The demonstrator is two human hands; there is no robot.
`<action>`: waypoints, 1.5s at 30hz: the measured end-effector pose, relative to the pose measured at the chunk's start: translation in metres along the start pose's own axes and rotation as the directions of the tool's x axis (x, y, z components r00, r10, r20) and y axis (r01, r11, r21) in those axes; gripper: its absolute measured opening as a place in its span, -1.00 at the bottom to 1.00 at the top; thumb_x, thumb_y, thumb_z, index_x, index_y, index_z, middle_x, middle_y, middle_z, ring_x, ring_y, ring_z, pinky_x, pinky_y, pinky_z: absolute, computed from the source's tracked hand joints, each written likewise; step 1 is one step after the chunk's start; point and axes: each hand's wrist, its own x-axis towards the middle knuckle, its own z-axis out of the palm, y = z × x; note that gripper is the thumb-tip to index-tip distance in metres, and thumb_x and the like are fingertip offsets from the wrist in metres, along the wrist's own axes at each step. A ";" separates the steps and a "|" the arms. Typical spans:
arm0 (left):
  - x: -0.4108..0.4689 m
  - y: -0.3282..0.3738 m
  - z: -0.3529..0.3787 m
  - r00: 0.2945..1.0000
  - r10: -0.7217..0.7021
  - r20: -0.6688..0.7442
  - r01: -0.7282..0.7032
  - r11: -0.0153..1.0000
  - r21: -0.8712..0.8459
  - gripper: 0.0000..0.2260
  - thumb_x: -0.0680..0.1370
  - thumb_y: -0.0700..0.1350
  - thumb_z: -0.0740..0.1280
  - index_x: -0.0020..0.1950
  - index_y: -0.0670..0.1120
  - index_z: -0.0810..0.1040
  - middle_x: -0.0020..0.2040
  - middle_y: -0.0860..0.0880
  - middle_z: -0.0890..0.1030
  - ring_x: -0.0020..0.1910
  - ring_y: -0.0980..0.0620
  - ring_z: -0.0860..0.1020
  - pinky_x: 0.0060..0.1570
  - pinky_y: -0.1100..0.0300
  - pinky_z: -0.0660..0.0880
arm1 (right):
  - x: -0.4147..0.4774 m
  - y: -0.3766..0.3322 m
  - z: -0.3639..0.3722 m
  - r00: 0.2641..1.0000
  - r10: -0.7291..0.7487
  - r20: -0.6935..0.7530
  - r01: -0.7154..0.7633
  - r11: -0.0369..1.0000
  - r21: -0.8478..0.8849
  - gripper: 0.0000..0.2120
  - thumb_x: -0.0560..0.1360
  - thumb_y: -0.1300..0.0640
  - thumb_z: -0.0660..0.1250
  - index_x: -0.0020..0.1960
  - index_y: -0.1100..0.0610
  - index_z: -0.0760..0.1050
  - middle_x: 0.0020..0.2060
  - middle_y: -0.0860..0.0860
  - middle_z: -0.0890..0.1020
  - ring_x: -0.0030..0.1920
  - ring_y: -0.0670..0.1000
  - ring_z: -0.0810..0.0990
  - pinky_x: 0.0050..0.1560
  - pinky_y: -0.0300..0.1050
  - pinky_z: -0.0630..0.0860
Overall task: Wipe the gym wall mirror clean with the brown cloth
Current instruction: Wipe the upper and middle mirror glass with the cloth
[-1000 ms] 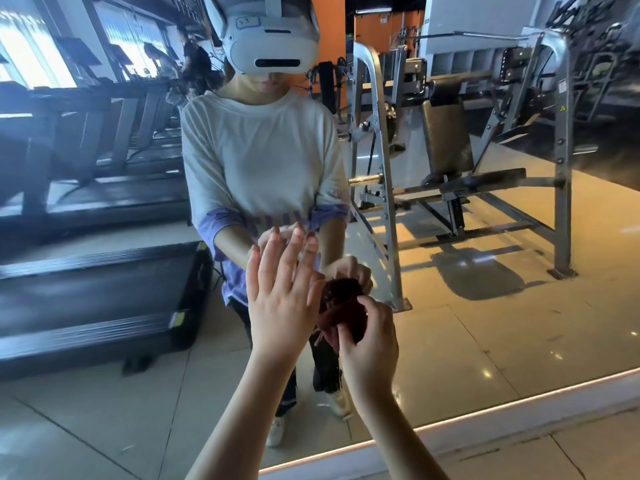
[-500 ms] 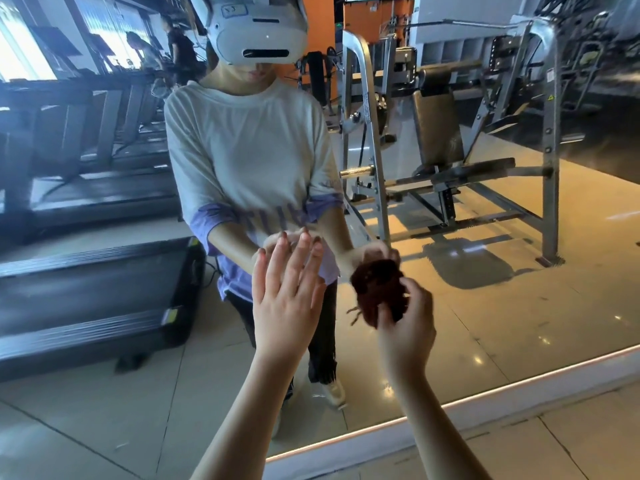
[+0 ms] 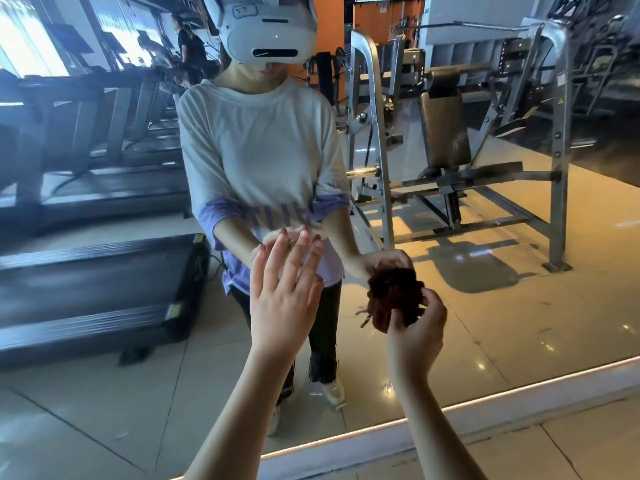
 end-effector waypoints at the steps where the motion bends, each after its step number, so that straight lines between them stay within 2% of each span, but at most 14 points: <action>1: 0.000 0.000 0.000 1.000 0.001 0.001 -0.001 1.000 0.000 -0.46 0.47 -0.19 0.51 0.44 -0.10 0.48 0.44 -0.11 0.47 0.47 -0.15 0.32 0.50 -0.12 0.19 | -0.001 0.000 0.000 0.999 0.039 -0.012 -0.039 0.999 0.004 -0.49 0.41 0.39 0.44 0.32 0.20 0.42 0.27 0.16 0.52 0.28 0.20 0.51 0.20 0.15 0.54; 3: 0.000 0.001 0.000 1.000 -0.006 0.000 0.006 1.000 -0.001 -0.48 0.49 -0.20 0.48 0.45 -0.10 0.47 0.44 -0.10 0.46 0.48 -0.15 0.32 0.50 -0.12 0.19 | -0.013 -0.008 0.008 0.999 0.049 0.004 -0.049 0.999 -0.007 -0.45 0.40 0.39 0.45 0.34 0.17 0.41 0.29 0.14 0.50 0.31 0.18 0.49 0.22 0.16 0.54; 8: 0.000 0.000 0.000 1.000 -0.003 0.015 0.003 1.000 -0.006 -0.53 0.56 -0.16 0.37 0.47 -0.08 0.42 0.46 -0.08 0.42 0.48 -0.14 0.31 0.47 -0.14 0.24 | -0.041 -0.015 0.024 0.969 -0.197 0.150 0.202 0.979 -0.016 -0.48 0.33 0.37 0.53 0.24 0.21 0.50 0.14 0.12 0.60 0.18 0.13 0.58 0.17 -0.02 0.53; 11: 0.000 -0.003 -0.001 1.000 0.013 0.013 -0.013 1.000 -0.004 -0.47 0.50 -0.17 0.46 0.46 -0.08 0.43 0.46 -0.07 0.40 0.48 -0.14 0.31 0.48 -0.12 0.21 | -0.021 -0.004 0.015 0.993 -0.088 0.074 0.090 0.995 -0.029 -0.51 0.39 0.35 0.49 0.28 0.21 0.46 0.18 0.12 0.57 0.21 0.13 0.57 0.16 -0.11 0.47; 15: 0.002 -0.003 -0.002 1.000 0.018 0.018 -0.018 1.000 -0.001 -0.51 0.51 -0.18 0.46 0.44 -0.11 0.50 0.46 -0.08 0.39 0.48 -0.14 0.30 0.51 -0.08 0.16 | -0.017 -0.001 0.013 0.997 0.076 -0.007 -0.076 0.997 -0.008 -0.50 0.41 0.36 0.46 0.30 0.22 0.43 0.23 0.15 0.55 0.24 0.18 0.55 0.18 0.05 0.54; 21: 0.003 -0.003 -0.002 1.000 0.013 0.022 -0.013 1.000 0.005 -0.58 0.54 -0.17 0.40 0.41 -0.11 0.54 0.41 -0.12 0.51 0.46 -0.16 0.33 0.54 -0.04 0.08 | -0.041 -0.012 0.028 0.987 -0.123 0.107 0.124 0.992 -0.002 -0.60 0.37 0.29 0.52 0.16 0.22 0.50 0.07 0.11 0.63 0.07 0.12 0.63 0.06 0.10 0.62; 24: 0.005 -0.005 -0.002 1.000 0.022 0.017 -0.022 1.000 -0.009 -0.63 0.58 -0.17 0.33 0.40 -0.11 0.55 0.40 -0.12 0.53 0.45 -0.16 0.35 0.54 -0.05 0.11 | -0.018 -0.003 0.015 0.999 -0.034 -0.022 0.034 0.999 0.006 -0.64 0.40 0.33 0.47 0.15 0.22 0.49 0.08 0.15 0.63 0.07 0.16 0.63 0.02 0.14 0.62; 27: 0.005 -0.004 -0.003 0.999 0.022 0.025 -0.022 1.000 -0.016 -0.65 0.60 -0.16 0.32 0.39 -0.13 0.55 0.40 -0.13 0.52 0.46 -0.16 0.34 0.55 -0.04 0.08 | -0.007 -0.002 0.009 0.992 0.016 -0.122 -0.013 1.000 0.021 -0.66 0.42 0.38 0.43 0.17 0.23 0.50 0.12 0.18 0.62 0.13 0.21 0.61 0.04 -0.01 0.56; 29: 0.005 -0.003 -0.002 0.999 0.020 0.025 -0.019 1.000 -0.011 -0.65 0.62 -0.15 0.29 0.41 -0.12 0.54 0.41 -0.12 0.51 0.46 -0.16 0.33 0.55 -0.04 0.08 | -0.017 -0.010 0.014 0.990 -0.087 -0.111 0.090 0.996 0.023 -0.65 0.40 0.40 0.44 0.16 0.24 0.53 0.10 0.18 0.64 0.11 0.19 0.62 0.03 -0.04 0.55; 31: 0.004 -0.003 -0.002 1.000 0.019 0.025 -0.019 1.000 -0.005 -0.65 0.63 -0.14 0.25 0.41 -0.11 0.53 0.42 -0.11 0.51 0.46 -0.16 0.33 0.54 -0.05 0.10 | -0.026 -0.014 0.020 0.957 -0.281 -0.070 0.281 0.960 -0.002 -0.67 0.38 0.41 0.48 0.12 0.28 0.56 0.05 0.18 0.66 0.05 0.15 0.64 0.00 -0.03 0.58; 34: 0.005 -0.004 -0.003 0.999 0.023 0.038 -0.022 1.000 -0.006 -0.65 0.64 -0.12 0.24 0.42 -0.12 0.53 0.43 -0.11 0.49 0.47 -0.15 0.32 0.55 -0.04 0.08 | -0.011 -0.010 0.016 0.895 -0.431 -0.113 0.427 0.902 -0.064 -0.78 0.46 0.32 0.41 0.10 0.29 0.57 0.05 0.20 0.65 0.04 0.17 0.64 -0.03 -0.05 0.59; 38: 0.003 -0.006 -0.003 0.998 0.033 0.052 -0.033 0.999 -0.006 -0.64 0.65 -0.11 0.26 0.44 -0.12 0.50 0.46 -0.10 0.45 0.49 -0.15 0.30 0.56 -0.06 0.07 | -0.002 -0.002 0.018 0.910 -0.364 -0.197 0.356 0.931 -0.073 -0.73 0.52 0.17 0.29 0.13 0.32 0.56 0.10 0.26 0.62 0.10 0.25 0.61 -0.05 0.13 0.63; 42: 0.004 -0.003 -0.002 0.999 0.022 0.033 -0.022 1.000 0.000 -0.66 0.66 -0.12 0.22 0.42 -0.11 0.52 0.42 -0.12 0.50 0.47 -0.16 0.32 0.54 -0.06 0.09 | -0.028 -0.006 0.028 0.927 -0.367 -0.079 0.368 0.930 0.003 -0.60 0.53 0.01 0.30 0.22 0.28 0.52 0.22 0.26 0.55 0.21 0.21 0.53 0.03 -0.04 0.55; 45: 0.004 -0.002 0.000 1.000 0.016 0.024 -0.016 1.000 -0.002 -0.67 0.68 -0.10 0.17 0.41 -0.12 0.53 0.42 -0.12 0.51 0.46 -0.17 0.33 0.53 -0.07 0.11 | -0.029 -0.009 0.029 0.936 -0.341 -0.084 0.344 0.939 0.025 -0.55 0.55 -0.06 0.29 0.22 0.28 0.53 0.21 0.26 0.55 0.19 0.20 0.54 0.02 -0.05 0.57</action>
